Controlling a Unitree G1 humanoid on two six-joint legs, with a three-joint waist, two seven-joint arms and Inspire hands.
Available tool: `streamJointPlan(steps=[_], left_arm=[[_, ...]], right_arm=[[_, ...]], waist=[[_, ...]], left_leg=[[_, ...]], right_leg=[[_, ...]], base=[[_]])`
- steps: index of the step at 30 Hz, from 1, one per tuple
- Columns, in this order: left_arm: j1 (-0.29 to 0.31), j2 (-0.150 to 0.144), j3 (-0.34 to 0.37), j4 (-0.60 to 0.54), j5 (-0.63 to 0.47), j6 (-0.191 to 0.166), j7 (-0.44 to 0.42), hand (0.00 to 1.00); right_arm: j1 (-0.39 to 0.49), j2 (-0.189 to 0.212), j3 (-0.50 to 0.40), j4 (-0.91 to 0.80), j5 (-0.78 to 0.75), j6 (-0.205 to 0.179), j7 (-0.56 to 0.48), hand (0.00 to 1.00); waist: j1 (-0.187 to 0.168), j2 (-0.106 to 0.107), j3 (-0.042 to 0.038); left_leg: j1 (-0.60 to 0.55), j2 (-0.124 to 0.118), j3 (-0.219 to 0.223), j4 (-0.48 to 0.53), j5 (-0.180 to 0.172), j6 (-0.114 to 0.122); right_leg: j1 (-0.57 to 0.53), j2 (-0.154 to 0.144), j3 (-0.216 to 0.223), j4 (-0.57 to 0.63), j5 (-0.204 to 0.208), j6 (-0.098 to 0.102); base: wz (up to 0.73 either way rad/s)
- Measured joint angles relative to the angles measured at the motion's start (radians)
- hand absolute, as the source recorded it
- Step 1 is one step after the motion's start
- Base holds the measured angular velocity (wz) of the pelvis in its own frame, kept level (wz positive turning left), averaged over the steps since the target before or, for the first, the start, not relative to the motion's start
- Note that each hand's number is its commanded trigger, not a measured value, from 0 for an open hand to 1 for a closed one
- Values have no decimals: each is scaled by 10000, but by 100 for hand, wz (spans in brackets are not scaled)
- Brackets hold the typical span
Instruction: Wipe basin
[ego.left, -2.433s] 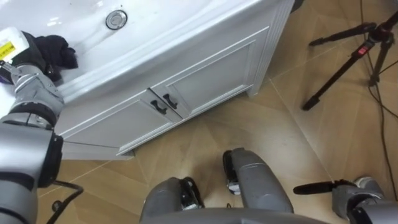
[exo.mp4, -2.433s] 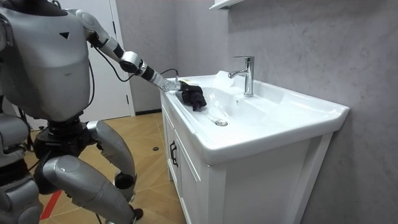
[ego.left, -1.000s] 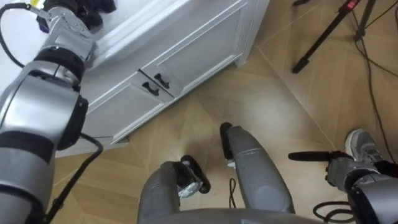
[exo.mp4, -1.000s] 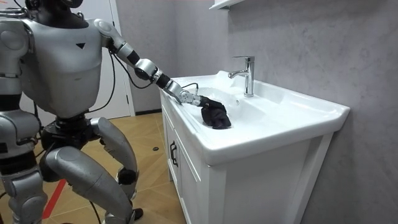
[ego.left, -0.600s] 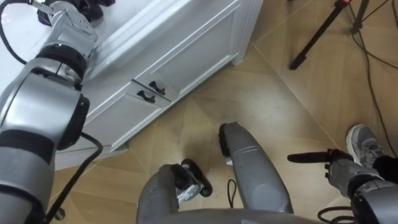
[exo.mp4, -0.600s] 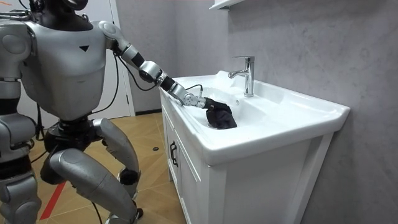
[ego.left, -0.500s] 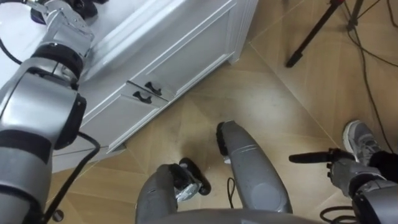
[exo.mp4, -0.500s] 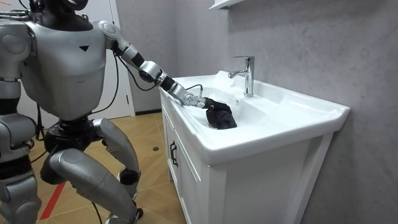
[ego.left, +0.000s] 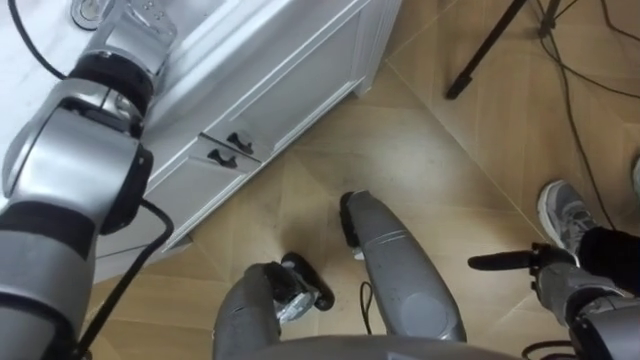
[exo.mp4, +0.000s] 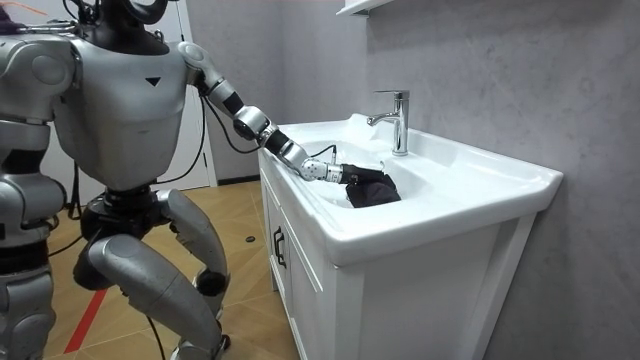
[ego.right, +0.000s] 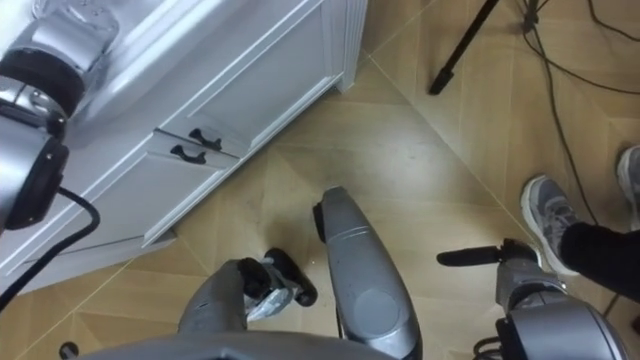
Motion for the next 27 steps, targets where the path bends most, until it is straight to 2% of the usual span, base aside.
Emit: streamJointPlan(steps=[6, 14, 19, 20, 23, 27], left_arm=[[0, -94, -45, -14, 76, -488, -23, 100], [1, -71, -103, -315, 90, -689, -26, 100], [0, -65, -105, -337, 102, -976, -35, 100], [1, -84, -111, -336, 101, -1005, -77, 100], [3, -205, -112, -336, 118, -1112, -227, 100], [102, -419, -112, -319, 103, -1206, -235, 100]], right_arm=[[18, 17, 11, 2, -1, -183, 219, 0], [29, 16, 11, 5, -111, -191, 432, 0], [39, 19, 25, 5, -128, -215, 463, 0], [46, 21, 105, 6, -127, -217, 473, 0], [65, 34, 219, 6, -152, -276, 547, 0], [161, 49, 217, -7, -337, -285, 540, 0]], waist=[[-1, -51, 33], [0, -59, 32], [-3, -107, 27], [-3, -157, 56], [-27, -208, 73], [-26, -213, 70]], left_leg=[[80, -23, 35, 0, -45, 58], [92, -20, 43, -13, -69, 41], [128, -22, 43, -11, -69, 42], [217, -18, 41, -22, -68, 42], [403, 87, 52, -17, -76, 39], [702, 140, 71, -116, -103, 18]], right_leg=[[80, -22, 21, 1, -46, 76], [81, -19, 79, 2, -49, 76], [130, -95, 48, 1, -50, 74], [225, -96, 32, -14, -57, 71], [505, -51, -68, -138, -69, 71], [838, 14, -141, -270, -69, 69]], base=[[0], [0], [0], [0], [4], [1]])
